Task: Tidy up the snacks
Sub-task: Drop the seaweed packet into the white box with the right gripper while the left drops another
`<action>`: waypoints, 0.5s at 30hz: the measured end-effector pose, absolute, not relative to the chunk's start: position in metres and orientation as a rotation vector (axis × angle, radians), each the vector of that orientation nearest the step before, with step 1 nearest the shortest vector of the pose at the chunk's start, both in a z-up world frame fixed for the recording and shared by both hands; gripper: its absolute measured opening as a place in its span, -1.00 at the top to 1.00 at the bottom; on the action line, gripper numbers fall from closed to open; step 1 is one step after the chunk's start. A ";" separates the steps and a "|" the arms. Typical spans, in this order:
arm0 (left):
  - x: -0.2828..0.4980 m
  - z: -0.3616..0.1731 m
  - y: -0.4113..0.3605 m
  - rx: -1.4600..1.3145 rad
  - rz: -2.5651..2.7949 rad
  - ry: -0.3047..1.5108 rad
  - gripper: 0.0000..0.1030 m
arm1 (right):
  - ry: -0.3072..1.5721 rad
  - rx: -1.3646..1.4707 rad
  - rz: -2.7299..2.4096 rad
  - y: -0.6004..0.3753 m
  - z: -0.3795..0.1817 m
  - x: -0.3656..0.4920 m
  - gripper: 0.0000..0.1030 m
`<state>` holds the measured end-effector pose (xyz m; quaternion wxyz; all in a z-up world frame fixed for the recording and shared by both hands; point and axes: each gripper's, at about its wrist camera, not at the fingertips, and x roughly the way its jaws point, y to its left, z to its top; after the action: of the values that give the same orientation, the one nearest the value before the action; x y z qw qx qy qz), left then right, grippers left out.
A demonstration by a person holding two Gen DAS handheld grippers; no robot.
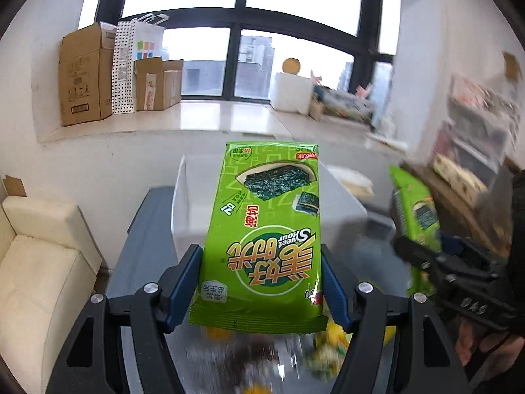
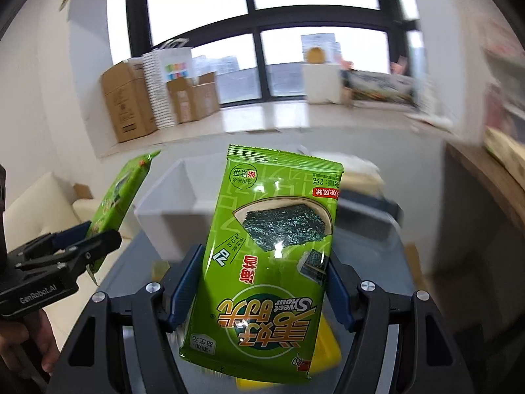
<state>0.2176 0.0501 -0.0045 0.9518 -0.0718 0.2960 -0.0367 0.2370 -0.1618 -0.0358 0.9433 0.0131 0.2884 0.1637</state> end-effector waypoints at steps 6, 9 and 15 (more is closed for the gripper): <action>0.322 -0.001 0.079 -0.163 0.033 0.660 -0.44 | 0.670 0.002 0.362 -0.121 -0.025 0.352 -0.42; 0.356 -0.009 0.085 -0.168 0.045 0.679 -0.47 | 0.716 -0.044 0.334 -0.106 -0.026 0.393 -0.43; 0.378 -0.025 0.083 -0.114 0.039 0.709 -1.00 | 0.745 -0.031 0.332 -0.104 -0.029 0.426 -0.90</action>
<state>0.3784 0.0827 -0.0251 0.9360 -0.0559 0.3470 0.0190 0.4256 -0.1036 -0.0289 0.9179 -0.0149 0.3623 0.1613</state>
